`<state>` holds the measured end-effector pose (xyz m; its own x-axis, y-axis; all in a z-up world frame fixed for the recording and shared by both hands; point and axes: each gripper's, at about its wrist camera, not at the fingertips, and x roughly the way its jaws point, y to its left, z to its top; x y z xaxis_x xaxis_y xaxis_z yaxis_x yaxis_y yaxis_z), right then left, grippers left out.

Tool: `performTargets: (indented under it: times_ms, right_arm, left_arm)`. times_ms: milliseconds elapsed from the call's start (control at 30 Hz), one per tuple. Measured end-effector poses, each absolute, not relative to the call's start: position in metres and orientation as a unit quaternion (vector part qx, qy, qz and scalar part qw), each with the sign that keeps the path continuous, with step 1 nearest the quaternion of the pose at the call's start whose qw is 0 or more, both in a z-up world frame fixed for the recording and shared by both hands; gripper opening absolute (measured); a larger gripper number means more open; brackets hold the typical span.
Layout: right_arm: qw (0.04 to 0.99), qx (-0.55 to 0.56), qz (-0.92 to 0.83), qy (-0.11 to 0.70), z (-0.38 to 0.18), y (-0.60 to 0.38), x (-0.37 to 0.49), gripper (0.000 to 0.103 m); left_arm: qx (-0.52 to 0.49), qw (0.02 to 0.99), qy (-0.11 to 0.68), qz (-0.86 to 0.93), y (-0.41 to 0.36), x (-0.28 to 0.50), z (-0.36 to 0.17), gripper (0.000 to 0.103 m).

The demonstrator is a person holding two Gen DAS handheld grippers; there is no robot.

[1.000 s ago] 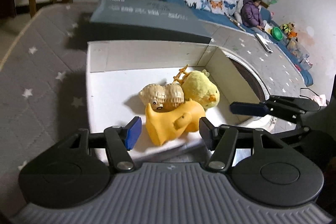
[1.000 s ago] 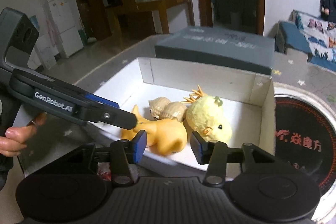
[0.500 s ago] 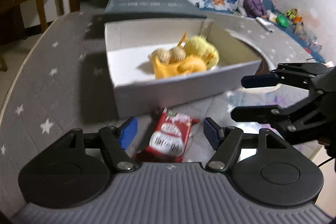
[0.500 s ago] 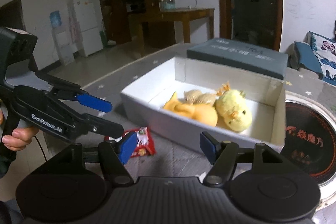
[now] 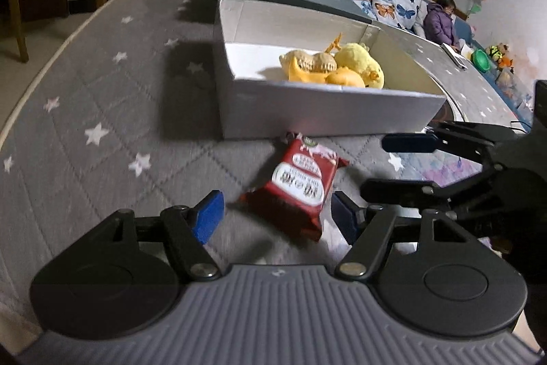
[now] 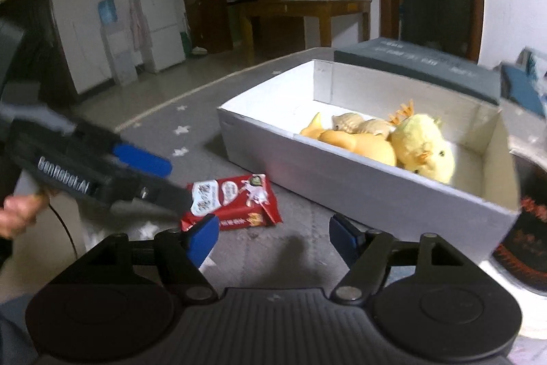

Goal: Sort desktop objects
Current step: 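Lower the left tool onto the red biscuit packet and close it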

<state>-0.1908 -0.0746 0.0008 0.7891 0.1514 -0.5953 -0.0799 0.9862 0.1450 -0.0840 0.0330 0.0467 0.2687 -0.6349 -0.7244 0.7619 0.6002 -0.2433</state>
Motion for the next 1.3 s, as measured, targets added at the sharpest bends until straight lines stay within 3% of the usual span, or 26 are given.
performTargets:
  times_ms: [200,267,533,1300]
  right_arm:
    - [0.937,0.069,0.116,0.323,-0.011,-0.075,-0.180,0.075]
    - [0.936,0.064,0.129,0.321,-0.013,-0.073,-0.180,0.084]
    - [0.938,0.013,0.144,0.316,-0.014,-0.059,-0.175,0.092]
    - [0.938,-0.032,0.141,0.314,-0.030,-0.034,-0.172,0.091]
  left_arm:
    - [0.051,0.786,0.438,-0.433,0.037,-0.072,0.040,0.069]
    - [0.043,0.781,0.445,-0.436,0.037,-0.071,0.039,0.069]
    - [0.032,0.778,0.466,-0.421,0.028,-0.071,0.035,0.068]
    - [0.041,0.772,0.473,-0.422,0.006,-0.078,0.034,0.067]
